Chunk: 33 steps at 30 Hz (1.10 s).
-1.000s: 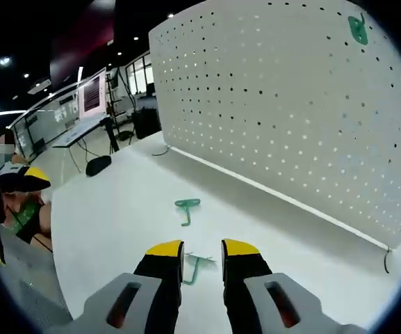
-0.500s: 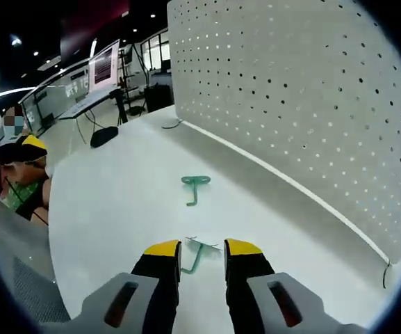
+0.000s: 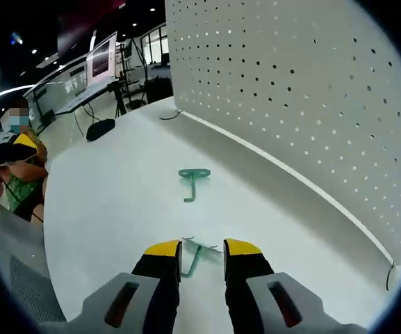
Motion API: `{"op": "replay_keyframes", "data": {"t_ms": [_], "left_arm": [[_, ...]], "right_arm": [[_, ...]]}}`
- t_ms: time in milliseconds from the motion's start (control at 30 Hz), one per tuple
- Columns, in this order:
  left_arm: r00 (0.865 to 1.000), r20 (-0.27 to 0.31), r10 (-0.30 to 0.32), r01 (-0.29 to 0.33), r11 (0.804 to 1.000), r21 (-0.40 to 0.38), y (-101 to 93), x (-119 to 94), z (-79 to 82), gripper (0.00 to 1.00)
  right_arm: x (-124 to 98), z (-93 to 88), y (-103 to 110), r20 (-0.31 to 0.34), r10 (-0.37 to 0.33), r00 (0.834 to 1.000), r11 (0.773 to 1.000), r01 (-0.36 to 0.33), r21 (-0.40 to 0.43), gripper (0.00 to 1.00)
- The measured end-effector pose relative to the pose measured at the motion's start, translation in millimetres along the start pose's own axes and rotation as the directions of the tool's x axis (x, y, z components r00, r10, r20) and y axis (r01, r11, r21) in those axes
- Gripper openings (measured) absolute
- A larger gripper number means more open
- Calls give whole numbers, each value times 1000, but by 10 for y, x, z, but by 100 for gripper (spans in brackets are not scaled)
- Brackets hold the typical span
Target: Insert the hook assembly into the mounting plate slot until the hook locks in place.
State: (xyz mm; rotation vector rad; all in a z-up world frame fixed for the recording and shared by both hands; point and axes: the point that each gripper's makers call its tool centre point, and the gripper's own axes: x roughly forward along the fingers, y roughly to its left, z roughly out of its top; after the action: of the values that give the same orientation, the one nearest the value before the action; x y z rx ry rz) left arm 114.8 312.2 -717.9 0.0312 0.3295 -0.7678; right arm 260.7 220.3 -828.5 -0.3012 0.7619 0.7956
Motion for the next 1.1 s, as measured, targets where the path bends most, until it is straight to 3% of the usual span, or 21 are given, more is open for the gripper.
{"op": "replay_keyframes", "data": {"t_ms": [367,533,1100], "left_arm": [[1000,-3,3,-3,1000,0,15,-11,14,73],[1000,-4,6,-6,1000,1,14,-15,23,73],[1000,-16,-10,11,1000,16,-29,3,26,73]], "right_arm": [[63,-75,-15,-36,-14,999,1000,14,-19,19],[69,-103,-23,-47,-17,999,1000,17,3,12],[32,-250,-7,-85,-12,996,1000,14,27,4]]}}
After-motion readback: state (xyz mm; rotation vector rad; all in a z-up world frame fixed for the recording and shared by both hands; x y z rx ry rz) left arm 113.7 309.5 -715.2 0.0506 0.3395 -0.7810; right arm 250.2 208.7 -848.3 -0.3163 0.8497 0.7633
